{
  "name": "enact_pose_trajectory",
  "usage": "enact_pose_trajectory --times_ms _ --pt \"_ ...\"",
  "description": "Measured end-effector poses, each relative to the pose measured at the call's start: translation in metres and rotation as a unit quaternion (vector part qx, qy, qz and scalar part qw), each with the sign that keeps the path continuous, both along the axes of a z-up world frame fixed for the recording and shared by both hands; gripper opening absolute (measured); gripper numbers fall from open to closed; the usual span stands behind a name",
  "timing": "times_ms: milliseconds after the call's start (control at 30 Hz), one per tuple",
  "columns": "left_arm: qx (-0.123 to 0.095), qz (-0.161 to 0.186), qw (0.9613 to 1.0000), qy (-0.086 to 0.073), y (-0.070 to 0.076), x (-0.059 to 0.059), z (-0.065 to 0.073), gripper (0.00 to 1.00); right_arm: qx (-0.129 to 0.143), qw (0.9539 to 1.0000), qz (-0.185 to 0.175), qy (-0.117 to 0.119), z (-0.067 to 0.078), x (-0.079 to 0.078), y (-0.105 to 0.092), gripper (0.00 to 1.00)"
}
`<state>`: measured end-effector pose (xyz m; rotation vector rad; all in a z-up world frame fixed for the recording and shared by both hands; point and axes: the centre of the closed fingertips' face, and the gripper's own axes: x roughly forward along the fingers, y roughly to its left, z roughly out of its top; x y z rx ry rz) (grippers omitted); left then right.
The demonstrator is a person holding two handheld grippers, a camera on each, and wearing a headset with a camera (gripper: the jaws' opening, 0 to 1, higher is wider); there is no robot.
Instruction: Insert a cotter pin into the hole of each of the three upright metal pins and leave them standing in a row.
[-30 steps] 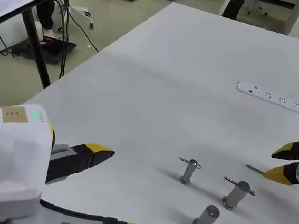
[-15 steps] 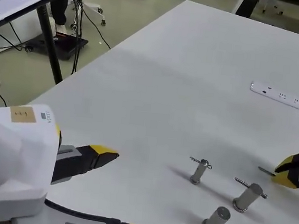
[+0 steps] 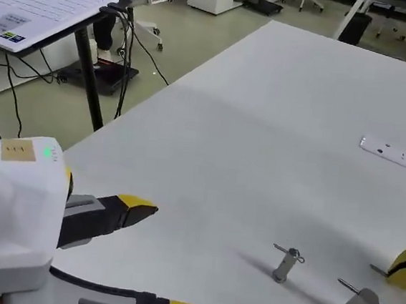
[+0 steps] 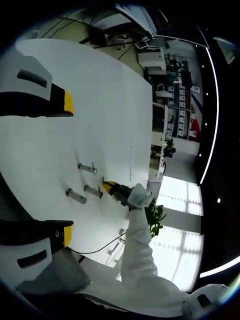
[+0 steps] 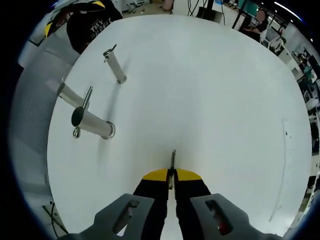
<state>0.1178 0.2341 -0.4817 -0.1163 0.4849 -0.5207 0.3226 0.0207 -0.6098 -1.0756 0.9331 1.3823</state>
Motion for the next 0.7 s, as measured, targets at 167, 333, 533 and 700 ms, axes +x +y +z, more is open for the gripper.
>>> enact_pose_trajectory --times_ms 167,333,533,700 --pt "-0.001 0.016 0.9998 -0.008 0.007 0.000 0.001 0.83 -0.009 0.9992 -0.019 0.034 -0.001 0.001 0.000 0.00" --pt "-0.001 0.027 0.9996 -0.010 0.009 -0.002 0.001 0.82 -0.035 0.9983 0.011 0.045 -0.003 0.000 -0.001 0.00" --pt "0.000 0.032 0.9993 -0.019 0.007 -0.002 0.007 0.81 -0.036 0.9975 0.000 0.061 -0.004 0.000 -0.002 0.00" --pt "-0.003 0.035 0.9990 -0.029 0.006 -0.005 0.012 0.81 -0.050 0.9980 0.009 0.036 -0.004 -0.003 -0.003 0.00"
